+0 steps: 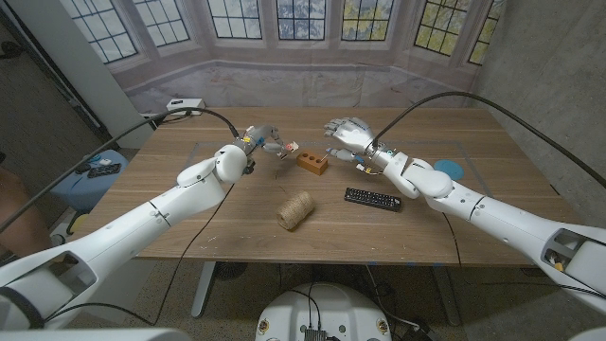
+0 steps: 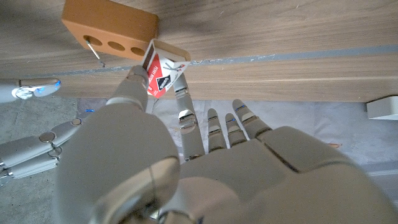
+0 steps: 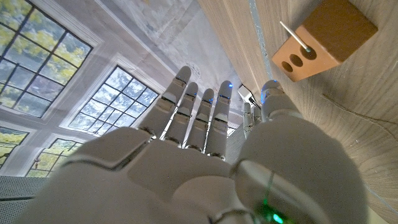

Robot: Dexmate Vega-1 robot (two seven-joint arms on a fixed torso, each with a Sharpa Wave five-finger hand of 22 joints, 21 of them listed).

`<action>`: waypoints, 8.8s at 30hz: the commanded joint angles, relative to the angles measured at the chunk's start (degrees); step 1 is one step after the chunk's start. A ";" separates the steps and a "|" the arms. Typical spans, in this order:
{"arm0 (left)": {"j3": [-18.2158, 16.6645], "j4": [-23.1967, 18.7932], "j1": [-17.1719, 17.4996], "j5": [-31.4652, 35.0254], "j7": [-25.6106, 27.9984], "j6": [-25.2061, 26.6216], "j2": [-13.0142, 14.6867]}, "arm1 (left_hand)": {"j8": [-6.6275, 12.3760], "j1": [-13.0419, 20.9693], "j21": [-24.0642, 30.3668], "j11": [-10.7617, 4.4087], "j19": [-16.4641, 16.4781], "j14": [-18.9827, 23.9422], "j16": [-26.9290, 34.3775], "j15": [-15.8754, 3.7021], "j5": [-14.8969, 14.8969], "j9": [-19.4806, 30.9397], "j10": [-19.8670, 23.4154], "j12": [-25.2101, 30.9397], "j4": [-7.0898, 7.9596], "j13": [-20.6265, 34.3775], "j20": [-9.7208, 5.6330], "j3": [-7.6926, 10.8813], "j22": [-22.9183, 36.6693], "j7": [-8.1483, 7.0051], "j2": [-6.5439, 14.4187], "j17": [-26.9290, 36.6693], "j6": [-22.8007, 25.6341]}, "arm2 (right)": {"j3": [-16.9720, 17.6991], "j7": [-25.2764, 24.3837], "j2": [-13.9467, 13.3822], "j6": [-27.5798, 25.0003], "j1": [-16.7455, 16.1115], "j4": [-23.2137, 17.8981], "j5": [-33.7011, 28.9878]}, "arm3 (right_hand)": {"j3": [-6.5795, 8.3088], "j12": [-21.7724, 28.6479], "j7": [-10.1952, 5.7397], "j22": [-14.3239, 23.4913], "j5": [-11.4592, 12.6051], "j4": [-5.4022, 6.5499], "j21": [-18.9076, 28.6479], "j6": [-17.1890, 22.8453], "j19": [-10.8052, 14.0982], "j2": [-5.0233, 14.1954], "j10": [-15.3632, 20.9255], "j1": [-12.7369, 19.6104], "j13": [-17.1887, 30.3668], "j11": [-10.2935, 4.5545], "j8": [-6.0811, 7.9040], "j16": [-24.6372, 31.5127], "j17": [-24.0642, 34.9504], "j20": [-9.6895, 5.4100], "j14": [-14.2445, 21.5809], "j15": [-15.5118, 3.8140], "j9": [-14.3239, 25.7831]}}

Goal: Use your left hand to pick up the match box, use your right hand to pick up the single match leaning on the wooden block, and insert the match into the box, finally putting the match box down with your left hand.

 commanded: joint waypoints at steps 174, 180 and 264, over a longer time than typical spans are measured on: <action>-3.61 -5.90 9.97 -3.60 5.26 -5.09 1.77 | -0.08 2.16 -0.07 -0.41 -0.17 0.51 -0.14 -0.03 0.50 0.16 0.05 -0.18 0.12 0.10 -0.39 -1.90 0.37 -0.27 1.46 0.15 0.65 | -27.51 -37.48 19.11 7.29 20.95 52.78 5.86 | -3.01 -0.69 -1.61 0.12 -0.07 0.74 -0.59 7.74 3.32 0.34 7.19 7.45 0.70 -1.00 -0.13 2.23 1.42 -2.02 5.51 -7.08 0.38; -3.62 -5.90 10.10 -3.57 5.54 -4.92 1.68 | -0.11 2.18 -0.07 -0.42 -0.16 0.52 -0.14 -0.04 0.51 0.15 0.10 -0.16 0.13 0.10 -0.36 -1.95 0.37 -0.34 1.47 0.15 0.62 | -27.44 -37.48 18.98 7.40 20.97 52.59 5.52 | -3.11 -0.74 -1.64 0.12 -0.07 0.79 -0.62 7.83 3.33 0.39 7.20 7.50 0.71 -1.10 -0.16 2.25 1.45 -2.02 5.54 -7.10 0.39; -1.97 -4.40 8.06 -2.69 4.96 -3.82 0.30 | -0.41 2.43 -0.05 -0.56 -0.18 0.79 -0.14 -0.06 0.51 -0.01 0.12 -0.15 0.18 0.11 -0.30 -2.67 0.38 -0.15 1.74 0.16 0.48 | -16.89 -37.48 20.75 8.23 16.90 53.49 -4.02 | -4.46 -0.82 -2.18 0.16 0.54 0.30 -0.80 15.16 3.93 -0.23 9.36 12.38 0.83 -1.55 1.56 2.54 1.45 -2.71 7.04 -8.03 0.70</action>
